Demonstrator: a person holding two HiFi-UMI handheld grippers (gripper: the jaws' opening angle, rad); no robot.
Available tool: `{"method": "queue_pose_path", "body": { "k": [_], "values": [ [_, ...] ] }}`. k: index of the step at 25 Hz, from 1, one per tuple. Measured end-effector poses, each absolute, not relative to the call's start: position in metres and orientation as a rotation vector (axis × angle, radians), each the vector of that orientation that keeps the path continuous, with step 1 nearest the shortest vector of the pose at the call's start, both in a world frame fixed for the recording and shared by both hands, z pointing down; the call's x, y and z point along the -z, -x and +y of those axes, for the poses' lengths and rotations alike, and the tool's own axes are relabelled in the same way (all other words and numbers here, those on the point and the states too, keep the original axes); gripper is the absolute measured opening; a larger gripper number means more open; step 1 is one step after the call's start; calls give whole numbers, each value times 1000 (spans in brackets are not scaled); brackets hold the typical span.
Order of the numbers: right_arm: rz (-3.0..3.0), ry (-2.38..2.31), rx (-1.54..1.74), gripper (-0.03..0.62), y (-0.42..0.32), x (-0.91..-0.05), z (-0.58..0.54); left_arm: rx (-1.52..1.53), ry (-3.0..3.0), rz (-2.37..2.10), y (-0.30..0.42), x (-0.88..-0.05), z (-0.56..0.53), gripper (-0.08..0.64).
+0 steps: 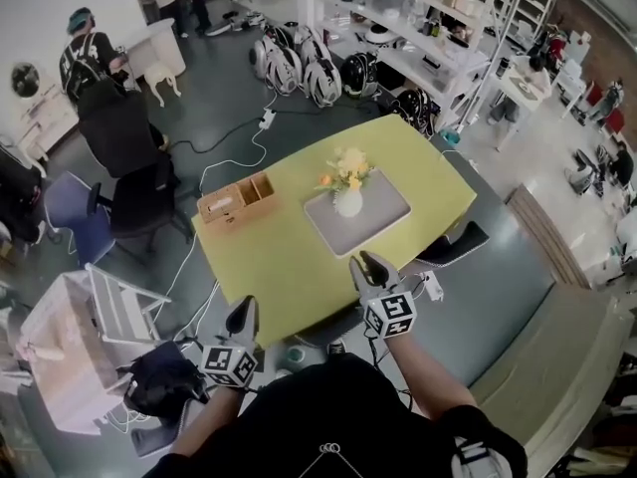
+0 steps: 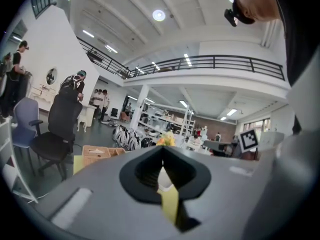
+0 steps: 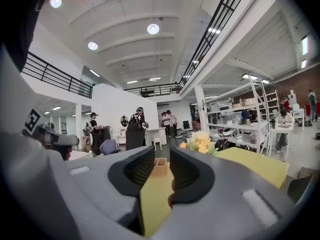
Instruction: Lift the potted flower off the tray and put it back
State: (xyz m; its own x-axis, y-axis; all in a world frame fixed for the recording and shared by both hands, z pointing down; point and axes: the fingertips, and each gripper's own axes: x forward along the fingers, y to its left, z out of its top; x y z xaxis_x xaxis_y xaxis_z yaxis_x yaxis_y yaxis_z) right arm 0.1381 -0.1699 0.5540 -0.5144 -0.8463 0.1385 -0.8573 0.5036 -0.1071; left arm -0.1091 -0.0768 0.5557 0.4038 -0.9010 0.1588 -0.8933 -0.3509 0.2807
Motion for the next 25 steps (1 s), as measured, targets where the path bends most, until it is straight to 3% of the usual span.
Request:
{"method": "queue_pose_path", "body": {
  "k": [10, 25],
  "values": [
    [-2488, -1548, -297, 224, -185, -665, -329, -91, -2174, -1679, 117, -589, -101, 6],
    [-2449, -1501, -369, 285, -198, -787, -487, -196, -1889, -1828, 116, -646, -108, 6]
  ]
}}
